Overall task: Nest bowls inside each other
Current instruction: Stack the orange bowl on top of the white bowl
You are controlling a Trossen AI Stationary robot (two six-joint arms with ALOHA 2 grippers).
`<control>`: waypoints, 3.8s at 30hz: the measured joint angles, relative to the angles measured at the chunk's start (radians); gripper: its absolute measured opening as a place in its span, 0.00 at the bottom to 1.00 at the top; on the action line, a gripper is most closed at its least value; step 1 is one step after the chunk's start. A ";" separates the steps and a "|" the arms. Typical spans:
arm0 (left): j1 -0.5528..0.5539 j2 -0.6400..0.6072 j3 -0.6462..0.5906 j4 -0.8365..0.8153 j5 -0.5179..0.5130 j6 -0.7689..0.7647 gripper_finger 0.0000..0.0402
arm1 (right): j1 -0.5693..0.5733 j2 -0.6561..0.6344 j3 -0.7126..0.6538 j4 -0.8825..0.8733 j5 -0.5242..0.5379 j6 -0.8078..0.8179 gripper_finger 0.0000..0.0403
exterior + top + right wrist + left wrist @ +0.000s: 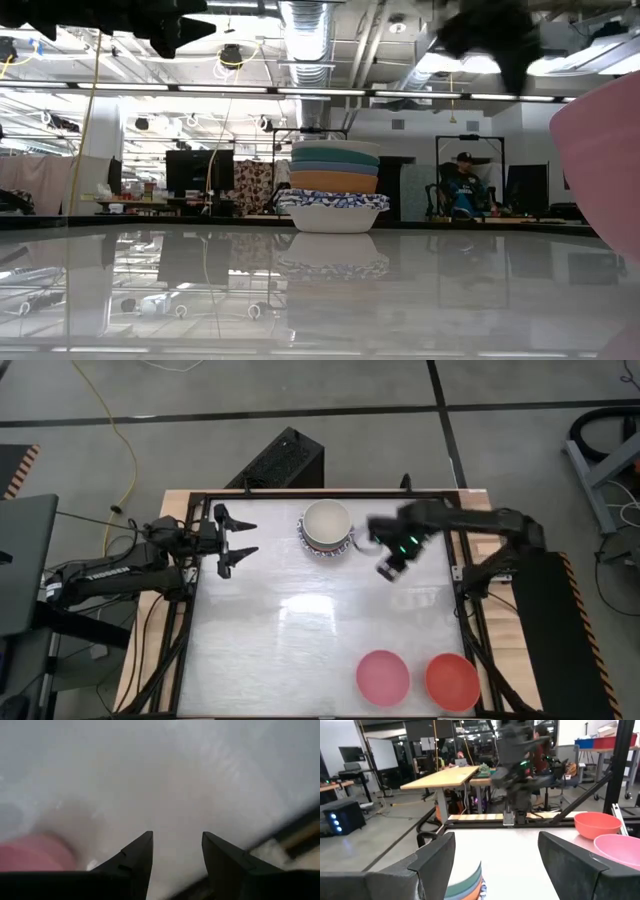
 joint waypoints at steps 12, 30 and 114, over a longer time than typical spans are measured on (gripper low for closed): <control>0.000 0.001 0.000 -0.035 0.001 -0.004 0.68 | 0.598 -0.265 -0.280 0.072 0.048 0.955 0.47; 0.000 0.001 0.000 -0.037 -0.001 -0.019 0.68 | 1.095 -0.159 -0.317 0.235 0.101 1.117 0.47; -0.001 0.001 0.000 -0.087 -0.010 -0.001 0.68 | 1.091 -0.076 -0.472 0.458 -0.024 0.584 0.47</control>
